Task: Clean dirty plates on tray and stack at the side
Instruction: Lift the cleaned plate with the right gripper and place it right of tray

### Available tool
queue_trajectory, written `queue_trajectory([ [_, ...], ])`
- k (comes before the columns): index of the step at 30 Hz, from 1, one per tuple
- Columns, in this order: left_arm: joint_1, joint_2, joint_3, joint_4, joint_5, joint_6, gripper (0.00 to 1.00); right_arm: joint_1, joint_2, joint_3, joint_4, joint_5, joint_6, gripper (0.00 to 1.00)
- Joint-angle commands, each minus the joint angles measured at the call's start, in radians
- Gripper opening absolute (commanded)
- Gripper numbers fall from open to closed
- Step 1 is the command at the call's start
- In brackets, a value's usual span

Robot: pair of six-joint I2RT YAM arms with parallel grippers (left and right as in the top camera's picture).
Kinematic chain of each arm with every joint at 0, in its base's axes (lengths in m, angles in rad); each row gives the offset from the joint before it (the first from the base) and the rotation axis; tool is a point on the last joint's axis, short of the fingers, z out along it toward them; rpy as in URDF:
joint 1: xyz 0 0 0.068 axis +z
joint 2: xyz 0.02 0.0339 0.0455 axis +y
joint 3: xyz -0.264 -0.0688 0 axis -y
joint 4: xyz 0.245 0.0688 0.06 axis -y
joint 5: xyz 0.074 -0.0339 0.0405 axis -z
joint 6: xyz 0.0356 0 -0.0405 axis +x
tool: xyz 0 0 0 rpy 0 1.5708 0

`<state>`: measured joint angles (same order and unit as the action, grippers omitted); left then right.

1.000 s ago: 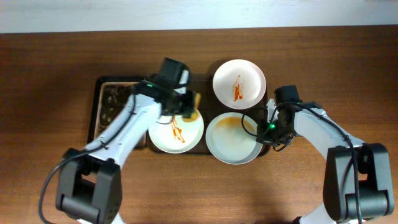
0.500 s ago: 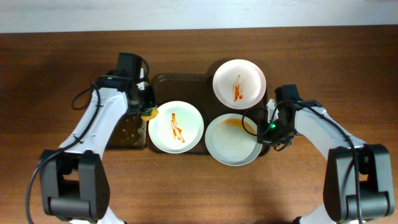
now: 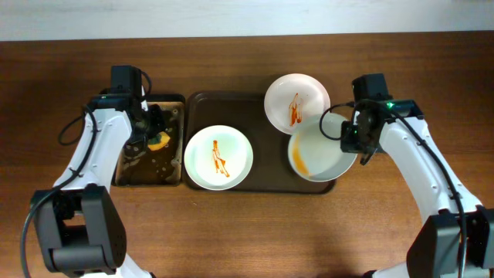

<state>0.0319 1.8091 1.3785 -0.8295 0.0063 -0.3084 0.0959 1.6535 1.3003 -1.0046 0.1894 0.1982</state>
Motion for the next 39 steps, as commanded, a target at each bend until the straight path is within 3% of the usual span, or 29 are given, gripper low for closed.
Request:
queue_trajectory([
  [1,0.002,-0.009,0.012,0.002,-0.011,0.015,0.0,0.061,-0.021,0.049,-0.021,0.221,-0.006,0.04],
  [17,0.002,-0.009,0.012,0.002,-0.011,0.015,0.0,0.504,-0.021,0.052,0.126,0.917,-0.01,0.04],
  [33,0.002,-0.009,0.012,0.002,-0.011,0.015,0.0,0.57,-0.021,0.052,0.172,0.925,0.053,0.04],
  [39,0.002,-0.009,0.012,0.002,-0.011,0.014,0.0,0.536,-0.021,0.052,0.146,0.638,0.189,0.04],
])
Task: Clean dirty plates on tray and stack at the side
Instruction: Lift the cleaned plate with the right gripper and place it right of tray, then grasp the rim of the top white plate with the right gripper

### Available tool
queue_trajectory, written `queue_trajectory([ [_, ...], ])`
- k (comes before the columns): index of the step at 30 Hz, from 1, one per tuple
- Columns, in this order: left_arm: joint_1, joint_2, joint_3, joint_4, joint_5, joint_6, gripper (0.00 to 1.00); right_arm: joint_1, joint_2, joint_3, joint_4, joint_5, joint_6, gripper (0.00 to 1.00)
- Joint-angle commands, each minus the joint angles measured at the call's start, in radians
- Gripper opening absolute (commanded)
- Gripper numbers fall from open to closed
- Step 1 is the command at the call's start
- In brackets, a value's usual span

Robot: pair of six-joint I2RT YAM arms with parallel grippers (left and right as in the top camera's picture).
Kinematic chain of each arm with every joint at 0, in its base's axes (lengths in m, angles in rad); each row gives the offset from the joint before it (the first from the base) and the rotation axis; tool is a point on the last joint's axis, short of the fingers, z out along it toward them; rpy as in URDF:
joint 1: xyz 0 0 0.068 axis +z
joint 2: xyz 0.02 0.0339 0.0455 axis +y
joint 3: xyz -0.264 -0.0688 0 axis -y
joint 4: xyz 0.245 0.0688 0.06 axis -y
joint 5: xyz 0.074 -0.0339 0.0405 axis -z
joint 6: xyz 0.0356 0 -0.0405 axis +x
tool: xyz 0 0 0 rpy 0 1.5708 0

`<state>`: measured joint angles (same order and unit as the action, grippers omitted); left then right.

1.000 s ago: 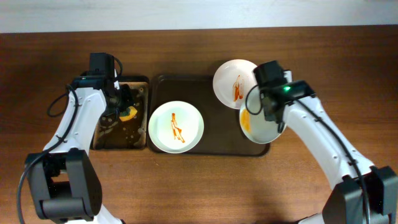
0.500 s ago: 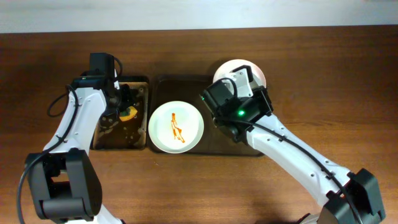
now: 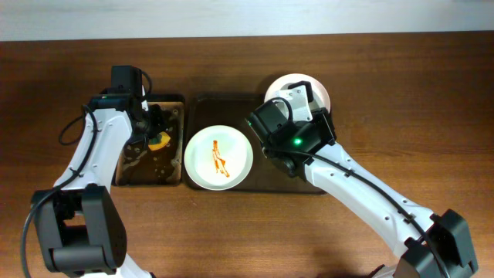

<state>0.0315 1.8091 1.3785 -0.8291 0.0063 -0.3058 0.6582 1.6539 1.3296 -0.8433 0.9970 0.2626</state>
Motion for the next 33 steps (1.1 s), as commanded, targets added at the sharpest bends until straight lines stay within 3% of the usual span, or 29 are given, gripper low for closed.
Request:
queue_trajectory([
  [1,0.002,-0.009,0.012,0.002,-0.011,0.012,0.0,-0.074,-0.021,0.023,-0.035,-0.266,0.195,0.04],
  [5,0.002,-0.009,0.012,0.002,-0.011,0.012,0.0,-0.232,-0.026,0.023,-0.041,-0.424,0.227,0.04],
  [14,0.002,-0.009,0.012,0.002,-0.01,0.012,0.0,-0.874,-0.036,0.01,-0.044,-0.941,0.242,0.04],
  [19,0.002,-0.009,0.012,0.002,-0.01,0.012,0.0,-1.14,-0.012,-0.026,-0.058,-0.994,0.21,0.04],
  [23,0.002,-0.009,0.012,0.002,-0.01,0.012,0.0,-1.234,0.034,-0.059,-0.031,-1.03,0.125,0.04],
  [33,0.002,-0.009,0.012,0.002,-0.006,0.011,0.0,-1.239,0.128,-0.116,-0.015,-1.086,0.046,0.07],
])
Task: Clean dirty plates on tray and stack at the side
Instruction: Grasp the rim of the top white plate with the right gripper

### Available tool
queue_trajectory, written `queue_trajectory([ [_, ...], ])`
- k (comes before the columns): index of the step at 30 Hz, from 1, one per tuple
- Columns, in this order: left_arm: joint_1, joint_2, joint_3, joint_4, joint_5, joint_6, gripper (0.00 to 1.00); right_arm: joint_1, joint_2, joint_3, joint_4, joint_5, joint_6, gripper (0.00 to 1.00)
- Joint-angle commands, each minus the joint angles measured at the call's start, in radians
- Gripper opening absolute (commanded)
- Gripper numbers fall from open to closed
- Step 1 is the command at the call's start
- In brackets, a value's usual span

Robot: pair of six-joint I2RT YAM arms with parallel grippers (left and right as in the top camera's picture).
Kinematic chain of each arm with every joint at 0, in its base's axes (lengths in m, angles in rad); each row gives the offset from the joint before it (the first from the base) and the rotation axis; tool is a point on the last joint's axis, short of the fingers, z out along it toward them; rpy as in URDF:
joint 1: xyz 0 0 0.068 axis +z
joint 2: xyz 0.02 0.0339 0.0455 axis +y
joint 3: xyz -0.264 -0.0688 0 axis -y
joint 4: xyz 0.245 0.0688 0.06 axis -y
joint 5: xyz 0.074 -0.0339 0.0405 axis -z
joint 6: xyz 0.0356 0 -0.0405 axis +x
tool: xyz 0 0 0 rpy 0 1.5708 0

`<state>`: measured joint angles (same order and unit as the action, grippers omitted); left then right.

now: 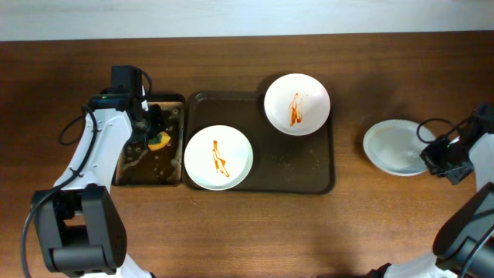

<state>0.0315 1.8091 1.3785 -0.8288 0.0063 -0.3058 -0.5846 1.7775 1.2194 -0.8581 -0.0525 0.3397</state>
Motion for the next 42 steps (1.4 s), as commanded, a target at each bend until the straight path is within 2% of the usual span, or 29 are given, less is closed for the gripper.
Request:
queue_trajectory([
  [1,0.002,-0.009,0.012,0.001,-0.006,0.012,0.0,0.003,0.002,-0.005,0.0,-0.074,-0.065,0.17],
  [3,0.002,-0.009,0.012,0.001,-0.003,0.012,0.0,0.004,0.002,0.003,-0.016,-0.171,-0.082,0.29],
  [8,0.002,-0.009,0.012,0.001,-0.003,0.012,0.0,0.044,-0.004,0.043,-0.024,-0.415,-0.167,0.34],
  [9,0.002,-0.009,0.012,0.001,-0.003,0.012,0.0,0.072,-0.005,0.06,-0.024,-0.47,-0.207,0.38],
  [11,0.002,-0.009,0.012,0.001,-0.003,0.011,0.0,0.144,-0.005,0.088,-0.019,-0.49,-0.241,0.54],
  [13,0.002,-0.009,0.012,0.001,-0.003,0.011,0.0,0.237,-0.005,0.095,0.024,-0.485,-0.285,0.66],
  [14,0.002,-0.009,0.012,0.001,-0.003,0.011,0.0,0.287,-0.003,0.095,0.053,-0.466,-0.291,0.66],
  [18,0.002,-0.009,0.012,0.0,-0.003,0.011,0.0,0.476,0.011,0.095,0.177,-0.275,-0.252,0.65],
  [21,0.002,-0.009,0.012,0.0,-0.003,0.011,0.0,0.578,0.04,0.095,0.22,-0.064,-0.137,0.57],
  [23,0.002,-0.009,0.012,0.0,-0.003,0.011,0.0,0.62,0.071,0.095,0.24,0.004,-0.077,0.51],
  [27,0.002,-0.009,0.012,-0.003,-0.003,0.011,0.0,0.645,0.141,0.095,0.288,0.004,-0.015,0.5],
  [30,0.002,-0.009,0.012,-0.003,-0.003,0.011,0.0,0.643,0.179,0.095,0.321,-0.031,0.01,0.45],
  [33,0.002,-0.009,0.012,-0.003,-0.002,0.011,0.0,0.644,0.212,0.095,0.362,-0.114,0.011,0.35],
  [35,0.002,-0.009,0.012,-0.003,-0.002,0.011,0.0,0.644,0.224,0.095,0.375,-0.124,0.022,0.33],
  [37,0.002,-0.009,0.012,-0.003,-0.002,0.01,0.0,0.644,0.227,0.095,0.388,-0.124,0.022,0.27],
  [42,0.002,-0.009,0.012,-0.003,-0.003,0.008,0.0,0.65,0.229,0.092,0.386,-0.123,0.053,0.22],
])
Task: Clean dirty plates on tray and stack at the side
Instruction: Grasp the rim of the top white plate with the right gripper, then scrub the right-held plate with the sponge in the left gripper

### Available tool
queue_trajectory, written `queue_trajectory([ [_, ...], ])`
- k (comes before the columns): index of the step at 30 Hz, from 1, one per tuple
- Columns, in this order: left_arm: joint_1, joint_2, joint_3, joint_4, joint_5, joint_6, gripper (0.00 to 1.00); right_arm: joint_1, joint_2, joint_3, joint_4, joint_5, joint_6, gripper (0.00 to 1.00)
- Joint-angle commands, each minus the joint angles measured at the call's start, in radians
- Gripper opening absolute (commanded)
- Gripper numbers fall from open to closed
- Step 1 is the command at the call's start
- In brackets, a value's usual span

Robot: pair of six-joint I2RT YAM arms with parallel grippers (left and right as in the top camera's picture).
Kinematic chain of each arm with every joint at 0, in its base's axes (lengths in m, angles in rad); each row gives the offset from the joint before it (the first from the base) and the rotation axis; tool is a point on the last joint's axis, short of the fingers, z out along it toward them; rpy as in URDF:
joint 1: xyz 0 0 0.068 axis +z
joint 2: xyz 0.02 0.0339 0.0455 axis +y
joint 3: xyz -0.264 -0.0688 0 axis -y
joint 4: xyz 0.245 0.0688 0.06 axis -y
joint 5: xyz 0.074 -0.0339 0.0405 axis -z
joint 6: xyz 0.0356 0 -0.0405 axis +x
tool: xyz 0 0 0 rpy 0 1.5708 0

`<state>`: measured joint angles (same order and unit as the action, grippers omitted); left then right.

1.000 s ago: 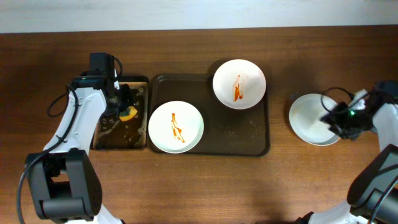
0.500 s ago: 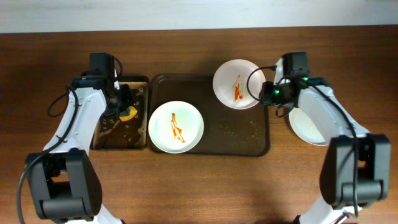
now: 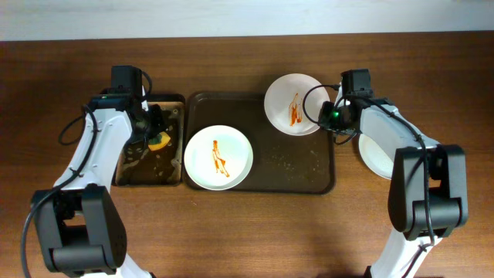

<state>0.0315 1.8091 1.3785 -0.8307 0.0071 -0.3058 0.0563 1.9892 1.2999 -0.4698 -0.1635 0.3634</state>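
Note:
A brown tray holds two dirty white plates. One plate, with an orange-red streak, lies at the tray's front left. The other plate, with a red streak, sits at the far right corner. A clean white plate rests on the table right of the tray, partly under my right arm. My right gripper is at the right rim of the far plate; its jaws are too dark to read. My left gripper is down in the dark bin, at a yellow sponge.
The dark wash bin with wet scraps stands against the tray's left side. Crumbs dot the tray's bare right half. Wooden table surrounds everything; a pale wall edge runs along the far side.
My right gripper was at the far right edge of the table beside the clean plate. It is now at the right rim of the far dirty plate. The left arm has not moved.
My right gripper first held a smeared plate over the tray's right end. Then that arm reached across the tray's middle. Later the plate lay clean on the table at the right, with the gripper beside it. Now the gripper is at the far plate.

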Motion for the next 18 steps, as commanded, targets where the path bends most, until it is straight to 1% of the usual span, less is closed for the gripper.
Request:
queue_trajectory([
  [1,0.002,-0.009,0.012,-0.001,-0.003,0.008,0.0,0.014,0.021,0.01,-0.002,-0.009,0.031,0.22],
  [4,0.001,-0.009,0.012,-0.002,-0.003,0.008,0.0,0.023,0.033,0.01,0.0,-0.009,0.039,0.18],
  [8,0.002,-0.009,0.012,-0.001,-0.003,0.008,0.0,0.022,0.034,0.01,-0.011,-0.009,0.035,0.09],
  [9,0.002,-0.009,0.012,-0.001,0.009,0.008,0.0,0.022,0.033,0.01,-0.025,-0.01,0.035,0.06],
  [11,0.002,-0.009,0.012,0.003,0.063,0.008,0.0,0.022,0.033,0.01,-0.06,-0.01,0.034,0.04],
  [14,-0.005,-0.009,0.012,0.016,0.183,0.017,0.0,0.022,0.031,0.01,-0.124,-0.01,-0.005,0.04],
  [16,-0.026,-0.009,0.012,0.04,0.272,0.025,0.0,0.022,0.029,0.01,-0.166,-0.01,-0.008,0.04],
  [18,-0.077,-0.009,0.012,0.092,0.382,0.024,0.0,0.023,0.026,0.01,-0.216,-0.025,-0.014,0.04],
])
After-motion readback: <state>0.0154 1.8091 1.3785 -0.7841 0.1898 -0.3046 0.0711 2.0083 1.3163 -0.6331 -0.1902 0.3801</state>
